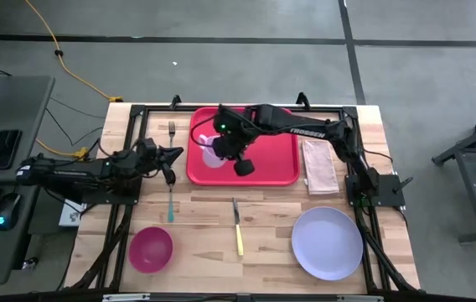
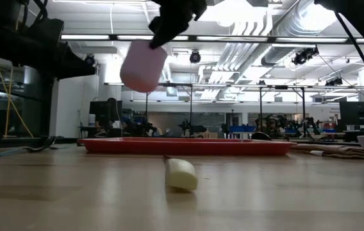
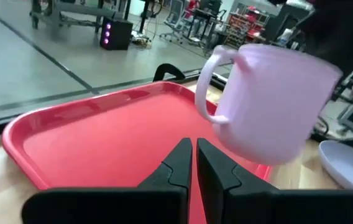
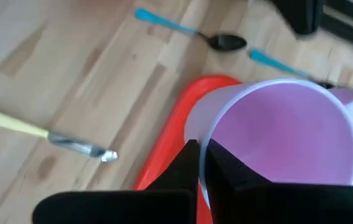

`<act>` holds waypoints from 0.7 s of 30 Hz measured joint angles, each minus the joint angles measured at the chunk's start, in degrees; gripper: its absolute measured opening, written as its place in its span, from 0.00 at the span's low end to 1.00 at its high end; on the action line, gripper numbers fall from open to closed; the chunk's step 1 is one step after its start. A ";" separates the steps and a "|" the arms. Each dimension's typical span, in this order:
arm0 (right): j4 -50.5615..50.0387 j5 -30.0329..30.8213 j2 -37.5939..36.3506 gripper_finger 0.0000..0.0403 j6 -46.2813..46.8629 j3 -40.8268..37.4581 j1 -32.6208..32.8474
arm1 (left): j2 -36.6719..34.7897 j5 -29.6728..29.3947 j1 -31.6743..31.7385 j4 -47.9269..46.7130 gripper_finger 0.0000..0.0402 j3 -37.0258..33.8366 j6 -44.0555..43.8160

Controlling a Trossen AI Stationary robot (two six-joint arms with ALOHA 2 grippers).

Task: Set up tray
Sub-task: Put the pink mug on the red tray

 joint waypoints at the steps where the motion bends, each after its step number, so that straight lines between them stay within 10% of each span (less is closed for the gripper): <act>1: 0.25 -0.88 0.03 0.00 0.18 0.00 0.19 | 1.26 -0.01 0.00 1.66 0.14 0.00 1.24; 21: -2.12 1.33 0.58 0.00 5.45 -0.02 1.67 | 32.93 -5.54 0.01 9.59 0.14 13.05 14.24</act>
